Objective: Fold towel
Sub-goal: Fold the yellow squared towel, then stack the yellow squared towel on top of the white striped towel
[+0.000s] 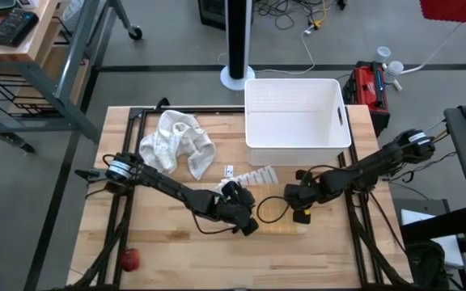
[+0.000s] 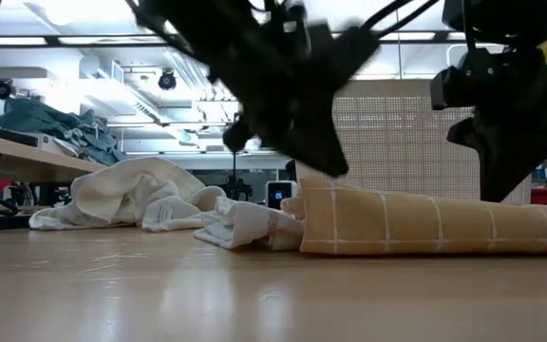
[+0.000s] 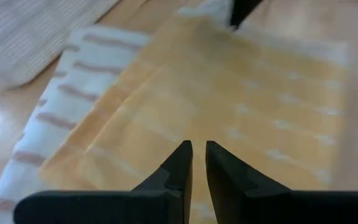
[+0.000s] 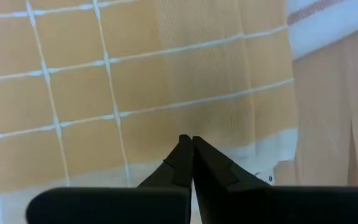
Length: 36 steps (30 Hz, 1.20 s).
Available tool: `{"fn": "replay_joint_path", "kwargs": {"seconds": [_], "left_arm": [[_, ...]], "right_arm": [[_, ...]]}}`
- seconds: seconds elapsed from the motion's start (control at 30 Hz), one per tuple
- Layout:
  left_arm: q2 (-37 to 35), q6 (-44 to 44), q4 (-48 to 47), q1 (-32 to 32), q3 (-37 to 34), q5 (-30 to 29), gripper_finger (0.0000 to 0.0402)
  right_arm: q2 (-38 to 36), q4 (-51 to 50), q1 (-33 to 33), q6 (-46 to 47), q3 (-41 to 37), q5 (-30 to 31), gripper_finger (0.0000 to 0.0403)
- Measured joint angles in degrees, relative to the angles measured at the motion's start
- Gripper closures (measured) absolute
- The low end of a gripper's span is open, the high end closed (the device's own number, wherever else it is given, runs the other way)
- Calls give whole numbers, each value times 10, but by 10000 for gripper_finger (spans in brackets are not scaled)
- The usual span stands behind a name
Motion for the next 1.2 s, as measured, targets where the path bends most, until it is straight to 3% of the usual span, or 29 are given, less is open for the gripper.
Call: {"fn": "replay_joint_path", "kwargs": {"seconds": [0.33,0.43,0.7,0.8,0.97,1.2], "left_arm": [[44,-84,-51,18,-5,2,365],[36,-114,-93,17,-5,-2,365],[-4,-118,-97,1,-2,-1,365],[-7,-92,-64,-12,8,-1,365],[-7,16,75,-39,12,31,365],[-5,35,70,-42,2,11,365]], "right_arm": [[7,15,0,37,-51,1,403],[5,0,0,57,-62,6,403],[-49,-61,0,65,-62,-8,403],[-93,-70,5,70,-58,-12,403],[-165,-62,33,42,-59,-29,403],[-201,-9,97,34,-59,-32,403]]}}
